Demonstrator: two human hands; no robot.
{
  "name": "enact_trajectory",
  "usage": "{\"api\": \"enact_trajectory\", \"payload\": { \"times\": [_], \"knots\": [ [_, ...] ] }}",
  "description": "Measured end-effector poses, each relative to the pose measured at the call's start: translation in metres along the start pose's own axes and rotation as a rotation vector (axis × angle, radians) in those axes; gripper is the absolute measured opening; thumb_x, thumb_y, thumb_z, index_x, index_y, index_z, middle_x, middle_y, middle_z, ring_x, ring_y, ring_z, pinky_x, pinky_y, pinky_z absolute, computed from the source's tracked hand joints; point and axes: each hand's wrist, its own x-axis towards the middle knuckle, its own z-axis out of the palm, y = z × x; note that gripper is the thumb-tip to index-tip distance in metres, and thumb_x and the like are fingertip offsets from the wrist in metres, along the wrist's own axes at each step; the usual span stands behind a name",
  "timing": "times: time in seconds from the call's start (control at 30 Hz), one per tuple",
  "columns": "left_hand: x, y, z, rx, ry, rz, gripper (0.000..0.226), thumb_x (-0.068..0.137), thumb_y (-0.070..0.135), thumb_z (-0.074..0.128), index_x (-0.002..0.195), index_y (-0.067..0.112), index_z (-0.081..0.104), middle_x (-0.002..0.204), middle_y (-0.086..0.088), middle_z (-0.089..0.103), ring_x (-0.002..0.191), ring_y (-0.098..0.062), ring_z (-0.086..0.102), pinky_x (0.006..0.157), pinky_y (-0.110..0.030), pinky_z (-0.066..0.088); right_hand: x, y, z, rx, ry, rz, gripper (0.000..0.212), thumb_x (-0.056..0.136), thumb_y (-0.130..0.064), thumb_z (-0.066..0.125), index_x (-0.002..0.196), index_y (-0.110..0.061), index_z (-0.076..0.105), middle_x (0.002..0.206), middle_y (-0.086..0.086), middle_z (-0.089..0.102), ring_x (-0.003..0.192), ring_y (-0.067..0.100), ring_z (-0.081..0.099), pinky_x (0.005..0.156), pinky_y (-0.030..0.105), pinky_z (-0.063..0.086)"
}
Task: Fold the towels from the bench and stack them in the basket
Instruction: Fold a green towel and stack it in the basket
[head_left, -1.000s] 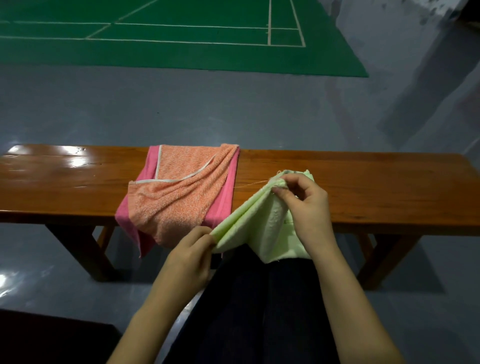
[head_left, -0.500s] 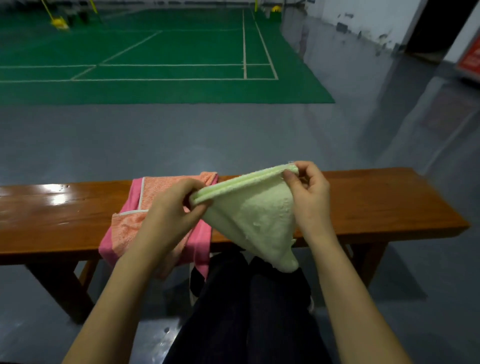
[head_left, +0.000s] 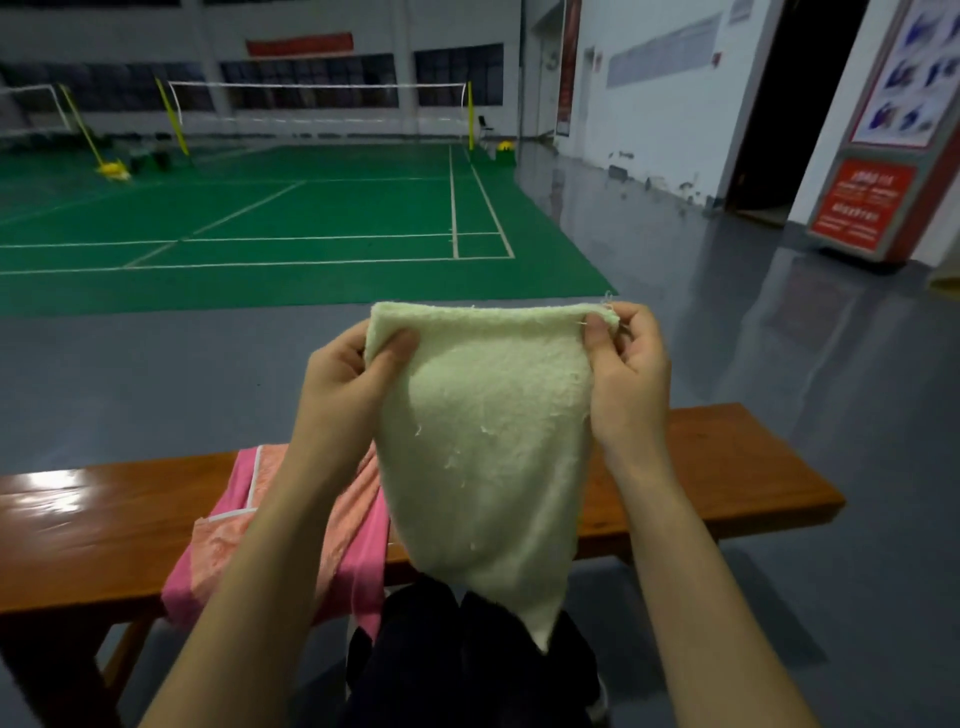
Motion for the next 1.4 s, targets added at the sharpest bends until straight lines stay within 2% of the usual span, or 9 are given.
{"api": "enact_trajectory", "payload": {
  "times": [0.3,0.5,0.6,0.8,0.97,1.1,1.2,1.3,1.4],
  "knots": [
    [0.018,-0.048,0.006,0.182,0.026,-0.123,0.021,0.093,0.012,0.057,0.079,0.025,0.066,0.07,0.011,0.063,0.061,0.001,0.053,0.06,-0.021,0.046,0.03,0.041,0.008,-0.004,-0.046,0.196,0.005,0.092,-0.015,0.061,0.088,-0.018,0.061,0.084,0.001,0.064,0.083,0.017,0.06,0.075,0.034,0.051],
    [0.06,-0.023,0.016,0.292,0.059,0.114,0.011,0.094,0.01,0.055,0.088,0.009,0.063,0.081,-0.011,0.061,0.071,-0.007,0.046,0.062,-0.019,0.036,0.069,0.027,0.014,0.09,-0.013,0.083,0.005,0.094,-0.017,0.059,0.089,-0.02,0.058,0.087,0.004,0.059,0.078,0.01,0.052,0.071,0.029,0.043],
    [0.048,-0.026,0.014,0.319,0.047,0.178,0.009,0.095,0.01,0.053,0.092,0.011,0.061,0.079,0.001,0.06,0.069,0.0,0.047,0.062,-0.013,0.035,0.059,0.029,0.009,0.107,-0.019,0.042,0.008,0.096,-0.017,0.056,0.09,-0.021,0.056,0.09,0.004,0.059,0.079,0.005,0.052,0.073,0.027,0.043],
    [-0.046,-0.133,-0.006,0.423,-0.146,-0.088,0.018,0.091,0.023,0.053,0.098,0.011,0.065,0.092,-0.001,0.068,0.085,-0.005,0.058,0.075,-0.02,0.043,-0.034,0.127,-0.015,-0.017,-0.078,0.267,0.019,0.095,-0.006,0.053,0.088,-0.023,0.055,0.083,0.001,0.059,0.071,-0.003,0.053,0.065,0.013,0.042],
    [-0.114,-0.192,-0.019,0.39,-0.249,-0.351,0.009,0.094,0.018,0.057,0.096,0.022,0.065,0.089,0.011,0.068,0.082,0.009,0.056,0.075,-0.023,0.045,-0.106,0.188,-0.031,-0.048,-0.105,0.571,0.01,0.095,-0.012,0.055,0.093,-0.021,0.059,0.094,0.006,0.064,0.085,0.013,0.059,0.073,0.026,0.047],
    [-0.117,-0.206,-0.019,0.391,-0.229,-0.408,0.01,0.094,0.014,0.055,0.097,0.009,0.063,0.092,-0.006,0.067,0.081,-0.002,0.055,0.077,-0.03,0.046,-0.107,0.198,-0.025,-0.048,-0.074,0.607,0.006,0.096,-0.014,0.053,0.095,-0.017,0.059,0.092,0.002,0.066,0.074,-0.001,0.062,0.061,0.013,0.047],
    [-0.105,-0.214,-0.015,0.411,-0.187,-0.437,0.015,0.094,0.011,0.054,0.095,0.024,0.062,0.091,0.005,0.065,0.08,0.007,0.054,0.075,-0.018,0.042,-0.095,0.207,-0.014,-0.078,-0.062,0.602,0.006,0.097,-0.015,0.052,0.094,-0.017,0.057,0.088,-0.001,0.065,0.071,0.0,0.061,0.058,0.012,0.046],
    [-0.083,-0.222,-0.012,0.46,-0.117,-0.425,0.017,0.093,0.011,0.055,0.1,0.026,0.062,0.091,0.016,0.064,0.08,0.005,0.055,0.073,-0.012,0.039,-0.078,0.221,0.003,-0.169,-0.072,0.575,0.005,0.097,-0.018,0.052,0.094,-0.017,0.056,0.087,0.001,0.063,0.078,0.012,0.058,0.067,0.025,0.047],
    [-0.059,-0.229,-0.008,0.569,-0.093,-0.375,0.013,0.094,0.015,0.054,0.103,0.017,0.063,0.087,0.008,0.064,0.079,-0.006,0.055,0.064,-0.018,0.037,-0.058,0.239,0.018,-0.308,-0.103,0.509,0.008,0.096,-0.026,0.051,0.094,-0.019,0.054,0.081,0.0,0.057,0.074,0.016,0.053,0.069,0.037,0.046]
  ]
}}
